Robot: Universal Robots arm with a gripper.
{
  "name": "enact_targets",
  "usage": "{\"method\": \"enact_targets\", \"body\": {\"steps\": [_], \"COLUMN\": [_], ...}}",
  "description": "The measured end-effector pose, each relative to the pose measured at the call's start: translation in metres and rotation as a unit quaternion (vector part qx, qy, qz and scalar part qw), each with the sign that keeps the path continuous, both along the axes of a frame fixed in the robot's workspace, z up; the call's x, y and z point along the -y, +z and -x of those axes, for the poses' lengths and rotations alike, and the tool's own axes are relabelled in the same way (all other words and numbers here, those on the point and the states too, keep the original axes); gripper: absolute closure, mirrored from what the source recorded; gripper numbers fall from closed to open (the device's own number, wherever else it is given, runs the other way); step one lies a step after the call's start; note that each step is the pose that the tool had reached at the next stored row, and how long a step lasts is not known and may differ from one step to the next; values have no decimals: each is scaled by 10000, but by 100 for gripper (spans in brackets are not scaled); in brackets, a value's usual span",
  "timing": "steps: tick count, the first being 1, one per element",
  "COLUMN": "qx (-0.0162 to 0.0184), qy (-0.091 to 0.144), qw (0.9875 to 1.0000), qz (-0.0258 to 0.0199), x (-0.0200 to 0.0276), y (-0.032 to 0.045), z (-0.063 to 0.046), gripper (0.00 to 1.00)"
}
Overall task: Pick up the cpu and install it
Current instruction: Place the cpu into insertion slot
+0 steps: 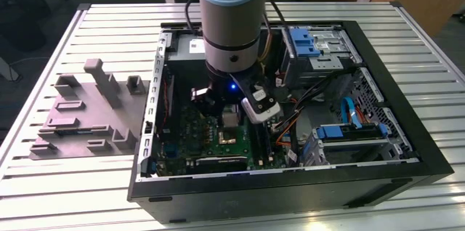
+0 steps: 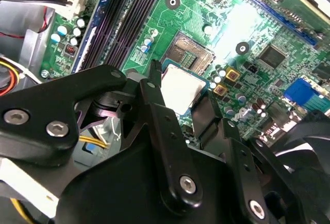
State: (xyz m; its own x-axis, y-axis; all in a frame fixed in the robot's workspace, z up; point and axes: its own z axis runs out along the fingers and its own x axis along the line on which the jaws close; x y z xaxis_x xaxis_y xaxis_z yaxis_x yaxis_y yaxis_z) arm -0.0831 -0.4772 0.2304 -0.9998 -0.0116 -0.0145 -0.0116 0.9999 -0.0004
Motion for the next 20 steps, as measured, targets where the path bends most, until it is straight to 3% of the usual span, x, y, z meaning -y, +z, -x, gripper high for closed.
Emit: {"method": "enact_targets", "body": {"steps": [6,20], "qx": [-11,-14], "qy": [0,0], "qw": [10000,10000], "qz": [0,0], "x": [1,18], "y": [-86,-130], "z": [0,21], "gripper": [53,53]}}
